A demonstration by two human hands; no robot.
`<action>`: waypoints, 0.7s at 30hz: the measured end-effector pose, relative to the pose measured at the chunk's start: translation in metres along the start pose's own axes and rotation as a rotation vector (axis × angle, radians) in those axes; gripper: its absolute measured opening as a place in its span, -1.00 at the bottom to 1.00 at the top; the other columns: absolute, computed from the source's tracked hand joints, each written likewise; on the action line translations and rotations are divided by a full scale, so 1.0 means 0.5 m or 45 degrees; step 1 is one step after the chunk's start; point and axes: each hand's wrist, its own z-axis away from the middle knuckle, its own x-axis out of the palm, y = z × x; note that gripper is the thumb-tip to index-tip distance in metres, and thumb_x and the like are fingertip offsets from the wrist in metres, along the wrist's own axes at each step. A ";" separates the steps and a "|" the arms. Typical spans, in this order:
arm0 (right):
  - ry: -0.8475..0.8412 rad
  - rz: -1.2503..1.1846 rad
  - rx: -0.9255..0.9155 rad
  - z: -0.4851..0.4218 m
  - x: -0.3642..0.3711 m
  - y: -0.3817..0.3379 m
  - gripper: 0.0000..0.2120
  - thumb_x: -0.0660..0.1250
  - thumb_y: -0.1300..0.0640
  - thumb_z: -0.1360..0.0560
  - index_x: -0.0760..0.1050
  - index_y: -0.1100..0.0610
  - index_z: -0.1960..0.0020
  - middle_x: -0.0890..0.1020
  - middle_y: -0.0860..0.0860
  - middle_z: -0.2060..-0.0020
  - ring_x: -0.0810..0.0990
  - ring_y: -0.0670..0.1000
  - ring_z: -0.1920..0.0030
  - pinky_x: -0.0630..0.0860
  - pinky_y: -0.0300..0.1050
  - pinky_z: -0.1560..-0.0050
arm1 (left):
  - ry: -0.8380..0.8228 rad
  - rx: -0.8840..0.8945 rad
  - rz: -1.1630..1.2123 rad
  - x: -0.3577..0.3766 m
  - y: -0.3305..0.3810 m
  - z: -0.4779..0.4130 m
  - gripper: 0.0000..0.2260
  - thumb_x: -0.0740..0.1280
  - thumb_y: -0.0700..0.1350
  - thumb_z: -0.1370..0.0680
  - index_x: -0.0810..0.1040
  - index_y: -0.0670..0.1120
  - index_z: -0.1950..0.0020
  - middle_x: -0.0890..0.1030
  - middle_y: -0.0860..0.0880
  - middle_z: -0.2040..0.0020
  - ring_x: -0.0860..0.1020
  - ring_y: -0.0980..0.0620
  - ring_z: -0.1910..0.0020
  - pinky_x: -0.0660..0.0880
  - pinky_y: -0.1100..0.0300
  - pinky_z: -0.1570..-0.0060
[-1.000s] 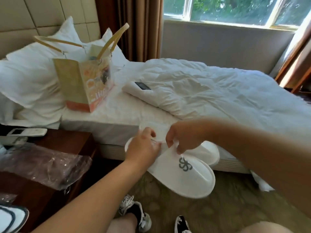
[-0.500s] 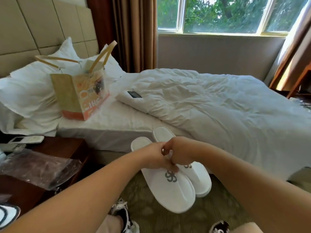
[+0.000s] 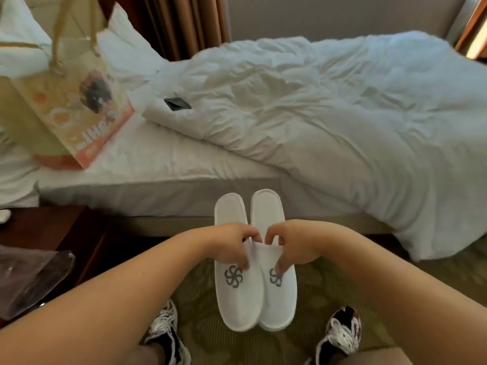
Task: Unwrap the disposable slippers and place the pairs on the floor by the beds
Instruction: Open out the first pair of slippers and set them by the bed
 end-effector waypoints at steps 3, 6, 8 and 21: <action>0.045 0.113 -0.010 -0.071 0.064 0.047 -0.72 0.47 -0.16 -0.38 0.55 -0.11 -0.04 0.57 -0.10 0.10 0.46 -0.02 0.10 0.36 -0.09 0.09 | -0.106 -0.024 -0.083 0.040 -0.023 -0.086 -0.53 0.47 -0.11 -0.38 0.39 0.24 -0.17 0.54 0.08 -0.09 0.53 0.03 0.02 0.54 0.13 0.14; 0.144 0.293 -0.117 -0.140 0.120 0.086 -0.77 0.35 -0.20 -0.42 0.58 -0.11 0.01 0.50 -0.08 0.04 0.34 0.07 -0.14 0.11 0.18 -0.32 | -0.234 -0.033 -0.193 0.096 -0.045 -0.170 -0.41 0.46 -0.13 -0.40 0.30 0.21 -0.32 0.54 0.01 -0.14 0.53 -0.05 -0.03 0.55 0.02 0.05; 0.124 0.301 -0.190 -0.180 0.153 0.110 -0.76 0.33 -0.16 -0.44 0.61 -0.09 -0.02 0.55 -0.07 -0.05 0.29 0.06 -0.30 -0.19 0.28 -0.46 | -0.316 -0.039 -0.227 0.136 -0.064 -0.219 -0.34 0.47 -0.14 -0.39 0.25 0.20 -0.38 0.54 -0.01 -0.18 0.53 -0.08 -0.07 0.55 -0.05 -0.02; -0.245 -0.205 0.022 -0.446 0.358 0.323 -0.84 0.41 -0.21 -0.38 0.50 -0.22 0.31 0.41 -0.22 0.23 0.29 -0.01 -0.05 0.16 0.04 -0.28 | -0.673 -0.028 -0.229 0.338 -0.198 -0.553 -0.21 0.45 -0.14 -0.34 0.13 0.28 -0.43 0.48 0.00 -0.22 0.48 -0.04 -0.04 0.54 0.01 -0.02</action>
